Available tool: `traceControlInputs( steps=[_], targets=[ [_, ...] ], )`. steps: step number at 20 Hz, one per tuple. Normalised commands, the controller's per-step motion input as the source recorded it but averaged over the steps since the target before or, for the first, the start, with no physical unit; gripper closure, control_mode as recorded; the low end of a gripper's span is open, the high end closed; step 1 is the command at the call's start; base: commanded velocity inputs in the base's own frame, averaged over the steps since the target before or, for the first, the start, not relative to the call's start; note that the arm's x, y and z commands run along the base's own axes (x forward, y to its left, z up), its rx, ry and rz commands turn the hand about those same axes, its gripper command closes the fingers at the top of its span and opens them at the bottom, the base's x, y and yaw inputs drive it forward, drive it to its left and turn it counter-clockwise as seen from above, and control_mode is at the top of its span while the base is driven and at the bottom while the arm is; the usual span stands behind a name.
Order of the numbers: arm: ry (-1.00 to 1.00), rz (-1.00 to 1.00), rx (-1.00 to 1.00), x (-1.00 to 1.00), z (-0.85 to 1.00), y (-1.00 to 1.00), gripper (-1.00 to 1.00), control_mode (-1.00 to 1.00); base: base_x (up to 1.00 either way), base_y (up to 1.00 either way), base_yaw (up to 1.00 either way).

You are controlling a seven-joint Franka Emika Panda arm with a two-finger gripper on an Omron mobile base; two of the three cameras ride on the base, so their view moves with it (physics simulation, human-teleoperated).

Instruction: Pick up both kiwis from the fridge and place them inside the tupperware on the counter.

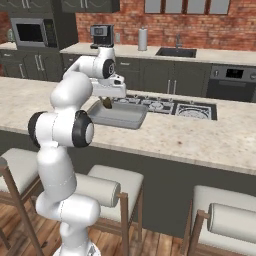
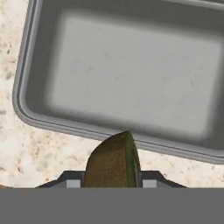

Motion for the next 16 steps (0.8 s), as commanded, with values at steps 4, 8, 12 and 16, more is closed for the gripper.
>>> traceControlInputs(
  steps=[4, 8, 12, 16],
  targets=[
    [0.01, 0.00, 0.00, 0.63, -0.26, -0.05, 1.00, -1.00, 0.00, 0.00, 0.00],
    [0.03, 0.00, 0.00, 0.55, -0.30, -0.03, 1.00, -1.00, 0.00, 0.00, 0.00],
    [0.01, 0.00, 0.00, 0.40, -0.37, 0.00, 1.00, -1.00, 0.00, 0.00, 0.00],
    [0.00, 0.00, 0.00, 0.18, -0.29, 0.00, 1.00, -1.00, 0.00, 0.00, 0.00]
  ],
)
